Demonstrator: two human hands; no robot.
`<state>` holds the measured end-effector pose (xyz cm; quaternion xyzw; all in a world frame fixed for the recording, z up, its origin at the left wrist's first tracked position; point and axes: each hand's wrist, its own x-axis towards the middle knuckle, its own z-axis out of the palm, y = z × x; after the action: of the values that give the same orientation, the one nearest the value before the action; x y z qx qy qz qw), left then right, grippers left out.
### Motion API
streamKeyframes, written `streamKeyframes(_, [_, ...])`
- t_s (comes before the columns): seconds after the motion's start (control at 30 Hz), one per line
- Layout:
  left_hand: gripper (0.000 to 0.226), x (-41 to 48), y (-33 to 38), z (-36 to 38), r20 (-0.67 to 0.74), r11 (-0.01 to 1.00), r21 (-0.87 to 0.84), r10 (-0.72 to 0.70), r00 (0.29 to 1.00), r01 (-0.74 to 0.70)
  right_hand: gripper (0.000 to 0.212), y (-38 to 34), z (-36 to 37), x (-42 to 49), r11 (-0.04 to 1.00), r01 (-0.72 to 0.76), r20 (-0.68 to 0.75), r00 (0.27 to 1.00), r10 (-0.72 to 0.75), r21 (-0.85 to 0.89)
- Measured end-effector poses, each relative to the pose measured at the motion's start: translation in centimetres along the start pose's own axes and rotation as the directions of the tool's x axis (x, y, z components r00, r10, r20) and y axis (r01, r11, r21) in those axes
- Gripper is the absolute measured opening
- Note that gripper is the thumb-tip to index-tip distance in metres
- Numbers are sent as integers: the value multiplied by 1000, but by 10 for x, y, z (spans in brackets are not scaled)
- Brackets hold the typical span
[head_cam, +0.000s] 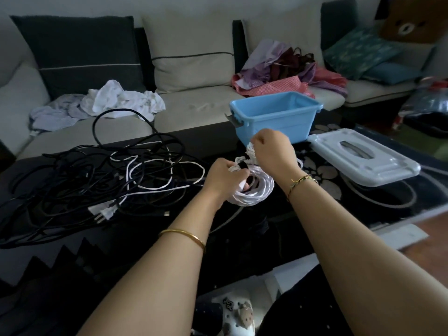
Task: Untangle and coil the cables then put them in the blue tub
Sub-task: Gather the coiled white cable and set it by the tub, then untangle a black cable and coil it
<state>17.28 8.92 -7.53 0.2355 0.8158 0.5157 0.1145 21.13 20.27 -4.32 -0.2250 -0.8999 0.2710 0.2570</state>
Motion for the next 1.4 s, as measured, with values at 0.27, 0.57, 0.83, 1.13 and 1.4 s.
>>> streamKeyframes(0.27, [33,23,6,56,167,777,-425,-437,884,465,32,16,-4,8,1000,-23,-74,997,23,3])
streamKeyframes(0.57, [38,32,-6,57,-108,925,-128,-372,922,359,30,10,8,15,1000,1,-58,998,0,24])
streamKeyframes(0.83, [28,27,-21,1,-182,966,214,-109,977,148,33,-11,26,9,999,32,15,999,-32,-12])
streamKeyframes(1.13, [46,-6,-75,-113,-682,855,315,-98,725,411,28,-96,113,-10,990,121,338,931,-136,66])
streamKeyframes(1.4, [24,-19,-120,-151,-639,666,538,-79,765,517,23,-108,144,-13,967,-76,345,939,-14,245])
